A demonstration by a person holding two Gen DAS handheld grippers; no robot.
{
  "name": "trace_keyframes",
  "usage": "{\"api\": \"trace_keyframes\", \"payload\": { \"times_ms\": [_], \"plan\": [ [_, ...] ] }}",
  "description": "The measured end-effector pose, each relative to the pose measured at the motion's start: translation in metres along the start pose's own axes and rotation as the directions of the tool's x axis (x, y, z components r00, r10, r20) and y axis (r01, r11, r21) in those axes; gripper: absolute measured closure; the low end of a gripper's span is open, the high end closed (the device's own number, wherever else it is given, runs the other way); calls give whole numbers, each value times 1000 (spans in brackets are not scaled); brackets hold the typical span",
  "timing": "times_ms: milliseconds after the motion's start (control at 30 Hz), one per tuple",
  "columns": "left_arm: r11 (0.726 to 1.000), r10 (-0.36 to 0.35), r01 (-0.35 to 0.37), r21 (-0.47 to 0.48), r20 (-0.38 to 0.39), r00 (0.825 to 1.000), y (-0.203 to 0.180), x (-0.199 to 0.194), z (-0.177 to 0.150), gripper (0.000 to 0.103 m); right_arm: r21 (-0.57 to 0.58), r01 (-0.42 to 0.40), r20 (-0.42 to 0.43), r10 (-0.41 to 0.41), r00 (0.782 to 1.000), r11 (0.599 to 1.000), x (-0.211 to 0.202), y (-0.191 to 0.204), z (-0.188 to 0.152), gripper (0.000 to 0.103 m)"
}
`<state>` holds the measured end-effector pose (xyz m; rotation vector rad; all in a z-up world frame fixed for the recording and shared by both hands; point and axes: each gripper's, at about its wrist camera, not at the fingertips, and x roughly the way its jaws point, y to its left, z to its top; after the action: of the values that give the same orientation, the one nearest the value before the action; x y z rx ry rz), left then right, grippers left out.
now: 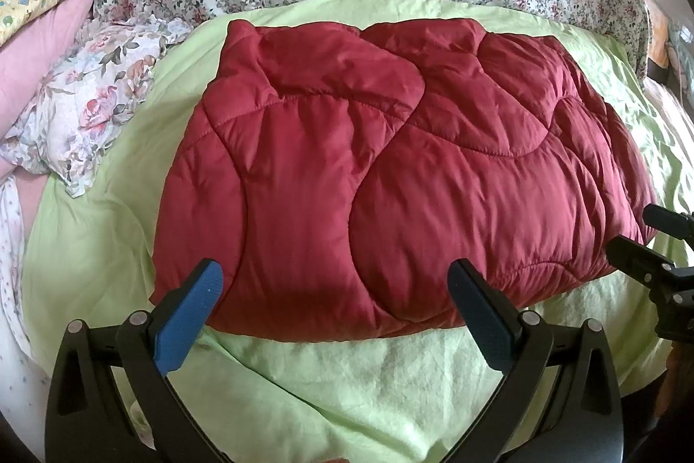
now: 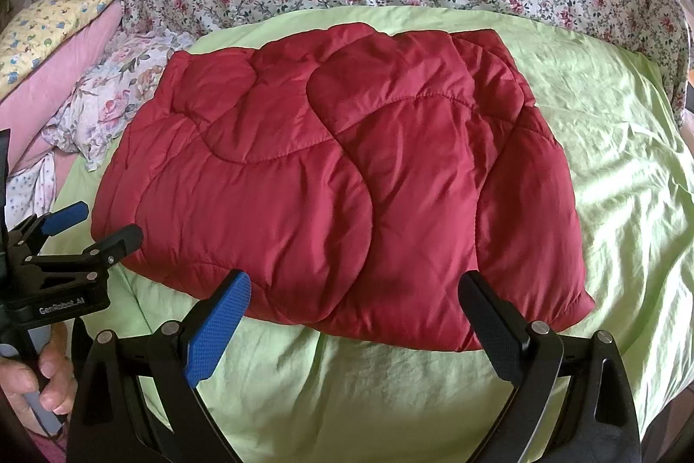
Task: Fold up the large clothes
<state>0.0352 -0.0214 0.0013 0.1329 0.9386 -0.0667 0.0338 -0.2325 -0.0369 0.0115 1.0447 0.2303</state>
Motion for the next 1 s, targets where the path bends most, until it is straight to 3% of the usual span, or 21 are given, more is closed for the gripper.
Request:
{"api": "trace_keyframes", "payload": {
  "times_ms": [1000],
  "plan": [
    [1000, 19, -19, 0, 21, 1000, 0, -3, 3, 0, -1, 0, 1, 0, 1000, 1000, -1, 1, 1, 5]
  ]
}}
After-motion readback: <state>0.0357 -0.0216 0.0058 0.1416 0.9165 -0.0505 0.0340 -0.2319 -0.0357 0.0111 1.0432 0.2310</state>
